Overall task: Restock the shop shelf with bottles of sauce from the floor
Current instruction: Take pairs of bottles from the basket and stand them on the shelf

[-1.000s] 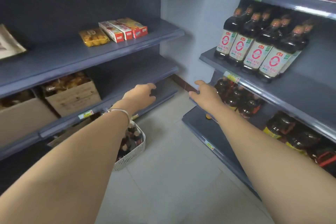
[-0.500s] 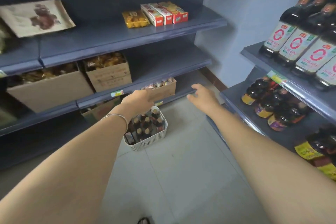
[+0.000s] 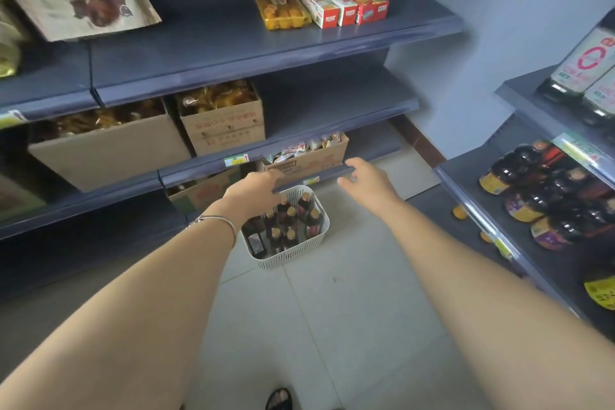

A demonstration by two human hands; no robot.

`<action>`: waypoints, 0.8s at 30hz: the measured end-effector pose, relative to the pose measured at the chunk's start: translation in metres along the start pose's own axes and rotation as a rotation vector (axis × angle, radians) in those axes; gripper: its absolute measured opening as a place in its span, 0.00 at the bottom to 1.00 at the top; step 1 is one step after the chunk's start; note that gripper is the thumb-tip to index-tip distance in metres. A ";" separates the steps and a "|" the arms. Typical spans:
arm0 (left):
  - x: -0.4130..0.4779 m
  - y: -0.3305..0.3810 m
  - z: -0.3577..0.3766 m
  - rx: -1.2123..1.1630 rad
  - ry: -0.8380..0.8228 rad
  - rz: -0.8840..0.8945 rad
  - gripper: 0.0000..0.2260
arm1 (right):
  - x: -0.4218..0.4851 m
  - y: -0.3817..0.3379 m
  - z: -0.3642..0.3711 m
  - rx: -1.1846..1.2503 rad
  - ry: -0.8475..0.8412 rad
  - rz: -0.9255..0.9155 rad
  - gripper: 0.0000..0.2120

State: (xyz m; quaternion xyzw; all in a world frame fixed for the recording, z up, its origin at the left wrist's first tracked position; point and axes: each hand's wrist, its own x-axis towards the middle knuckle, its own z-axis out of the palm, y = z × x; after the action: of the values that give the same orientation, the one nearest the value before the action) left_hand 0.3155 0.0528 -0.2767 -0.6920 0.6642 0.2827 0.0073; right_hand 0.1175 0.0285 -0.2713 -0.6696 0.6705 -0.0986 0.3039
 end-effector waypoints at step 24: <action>0.123 -0.033 0.079 -0.031 -0.109 -0.112 0.21 | 0.126 0.047 0.092 -0.067 -0.212 0.036 0.24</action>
State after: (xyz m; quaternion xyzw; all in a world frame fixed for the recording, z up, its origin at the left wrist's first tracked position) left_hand 0.3102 -0.0257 -0.4048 -0.7116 0.6187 0.3293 0.0483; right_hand 0.1382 -0.0631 -0.4045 -0.6738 0.6494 0.0007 0.3525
